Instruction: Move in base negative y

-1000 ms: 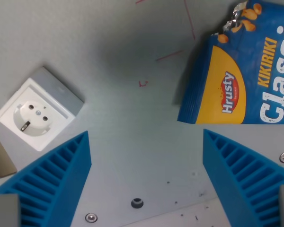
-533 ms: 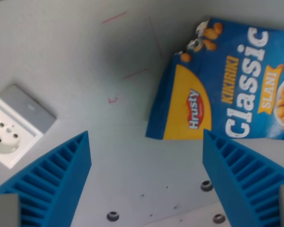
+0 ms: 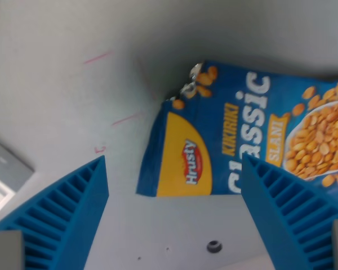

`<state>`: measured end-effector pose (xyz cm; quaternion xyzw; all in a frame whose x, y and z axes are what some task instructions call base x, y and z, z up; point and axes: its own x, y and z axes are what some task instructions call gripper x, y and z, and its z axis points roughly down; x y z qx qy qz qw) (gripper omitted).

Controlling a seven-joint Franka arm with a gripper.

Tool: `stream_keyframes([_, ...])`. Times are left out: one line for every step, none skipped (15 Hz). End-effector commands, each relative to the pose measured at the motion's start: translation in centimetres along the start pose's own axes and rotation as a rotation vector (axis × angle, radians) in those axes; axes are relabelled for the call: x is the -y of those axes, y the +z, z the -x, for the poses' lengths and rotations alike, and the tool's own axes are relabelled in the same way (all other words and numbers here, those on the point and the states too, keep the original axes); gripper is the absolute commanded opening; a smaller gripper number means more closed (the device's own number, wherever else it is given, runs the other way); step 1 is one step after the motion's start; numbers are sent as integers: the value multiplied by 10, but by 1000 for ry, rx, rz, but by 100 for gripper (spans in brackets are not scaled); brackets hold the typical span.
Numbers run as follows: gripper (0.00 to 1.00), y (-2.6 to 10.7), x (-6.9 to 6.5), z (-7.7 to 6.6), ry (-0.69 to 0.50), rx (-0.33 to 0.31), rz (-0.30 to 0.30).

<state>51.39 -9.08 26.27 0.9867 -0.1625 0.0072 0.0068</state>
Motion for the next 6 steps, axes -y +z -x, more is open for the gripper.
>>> stream_keyframes([100,-1,-13,-14,-16,21,-3])
stream_keyframes([100,0,-17,-17,-16,21,-3])
stream_keyframes([100,0,-22,-21,-16,21,-3])
stream_keyframes([100,0,-27,-24,-16,21,-3])
stream_keyframes([100,0,-32,-27,-16,21,-3])
stream_keyframes([100,1,-37,-31,-16,21,-3])
